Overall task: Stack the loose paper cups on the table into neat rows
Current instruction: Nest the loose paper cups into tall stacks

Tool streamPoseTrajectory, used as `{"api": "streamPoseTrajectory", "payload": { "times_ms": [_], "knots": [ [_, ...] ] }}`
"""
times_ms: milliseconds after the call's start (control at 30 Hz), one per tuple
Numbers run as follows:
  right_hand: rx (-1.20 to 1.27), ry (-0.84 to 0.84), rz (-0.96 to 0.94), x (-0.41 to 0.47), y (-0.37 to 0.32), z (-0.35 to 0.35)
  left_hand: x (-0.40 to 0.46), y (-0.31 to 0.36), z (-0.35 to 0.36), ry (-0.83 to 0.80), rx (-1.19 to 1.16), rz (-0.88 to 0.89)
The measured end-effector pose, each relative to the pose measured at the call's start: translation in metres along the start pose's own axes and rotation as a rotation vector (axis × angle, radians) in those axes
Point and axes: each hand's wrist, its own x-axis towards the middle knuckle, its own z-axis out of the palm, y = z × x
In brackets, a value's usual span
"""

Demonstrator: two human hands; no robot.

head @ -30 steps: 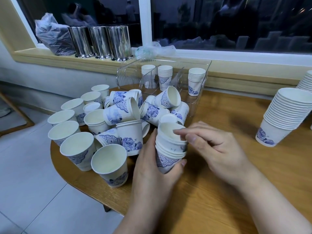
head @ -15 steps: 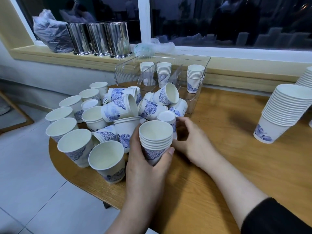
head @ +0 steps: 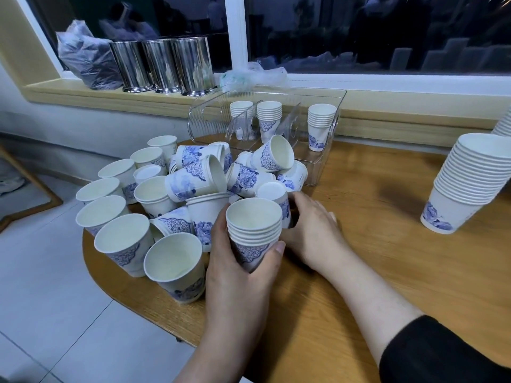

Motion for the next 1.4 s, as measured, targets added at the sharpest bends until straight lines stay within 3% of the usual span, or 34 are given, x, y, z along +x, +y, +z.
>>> {"api": "streamPoseTrajectory", "payload": {
  "times_ms": [100,200,533,733,900,1000,1067,1167,1200,1400],
  "knots": [
    [0.362,0.066,0.060,-0.004,0.002,-0.012,0.000,-0.001,0.000,0.003,0.003,0.001],
    [0.601,0.122,-0.010,-0.007,0.011,-0.032,-0.001,0.001,0.001,-0.004,0.036,0.007],
    [0.971,0.183,-0.217,-0.022,0.011,-0.065,-0.007,0.005,0.001,-0.030,0.149,0.056],
    [0.962,0.127,-0.333,-0.031,0.004,-0.070,-0.006,0.003,0.000,-0.049,0.212,0.150],
    [0.603,-0.011,-0.443,-0.030,0.002,-0.065,-0.006,0.002,0.002,-0.060,0.291,0.223],
    [0.547,-0.187,-0.503,-0.034,-0.002,-0.058,-0.006,-0.001,0.001,-0.071,0.274,0.190],
    [0.633,-0.084,-0.448,-0.031,0.000,-0.051,-0.005,-0.003,0.000,-0.063,0.223,0.121],
    [0.680,0.295,-0.150,-0.012,0.021,-0.041,-0.005,-0.003,-0.001,-0.068,0.190,0.079],
    [0.642,0.334,-0.048,-0.004,0.027,-0.039,-0.004,-0.003,-0.001,-0.072,0.189,0.076],
    [0.491,0.278,0.177,0.032,0.034,-0.018,0.002,-0.004,0.002,-0.102,0.155,0.074]
  ]
}}
